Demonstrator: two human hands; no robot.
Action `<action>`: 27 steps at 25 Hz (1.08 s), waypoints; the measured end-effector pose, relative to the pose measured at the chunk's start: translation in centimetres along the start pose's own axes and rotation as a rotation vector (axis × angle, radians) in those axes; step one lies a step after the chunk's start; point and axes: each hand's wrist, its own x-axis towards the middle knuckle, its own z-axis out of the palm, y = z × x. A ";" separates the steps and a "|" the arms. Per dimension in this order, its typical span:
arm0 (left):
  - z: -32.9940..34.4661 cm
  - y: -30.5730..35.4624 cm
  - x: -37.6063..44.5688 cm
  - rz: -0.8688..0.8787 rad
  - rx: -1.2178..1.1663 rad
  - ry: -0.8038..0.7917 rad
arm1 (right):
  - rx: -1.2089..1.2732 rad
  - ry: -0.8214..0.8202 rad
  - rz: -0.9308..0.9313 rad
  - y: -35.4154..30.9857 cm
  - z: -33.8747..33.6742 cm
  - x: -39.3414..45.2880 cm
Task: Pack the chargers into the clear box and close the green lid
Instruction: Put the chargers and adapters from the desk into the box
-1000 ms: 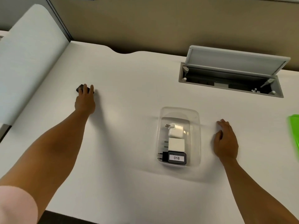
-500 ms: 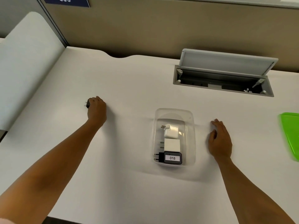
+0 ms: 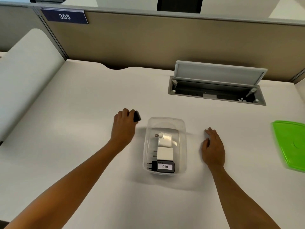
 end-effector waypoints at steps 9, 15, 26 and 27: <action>0.3 10.0 0.0 0.447 -0.170 -0.133 | 0.026 -0.003 0.002 0.4 0.0 0.1; 3.7 10.6 0.3 0.460 0.103 -0.147 | 0.025 -0.003 0.000 0.7 0.2 0.1; 4.1 10.0 -0.2 0.343 0.017 -0.301 | 0.010 -0.014 0.014 0.8 0.3 0.2; 4.1 9.9 -0.3 0.329 0.001 -0.304 | 0.011 -0.014 0.012 0.8 0.3 0.2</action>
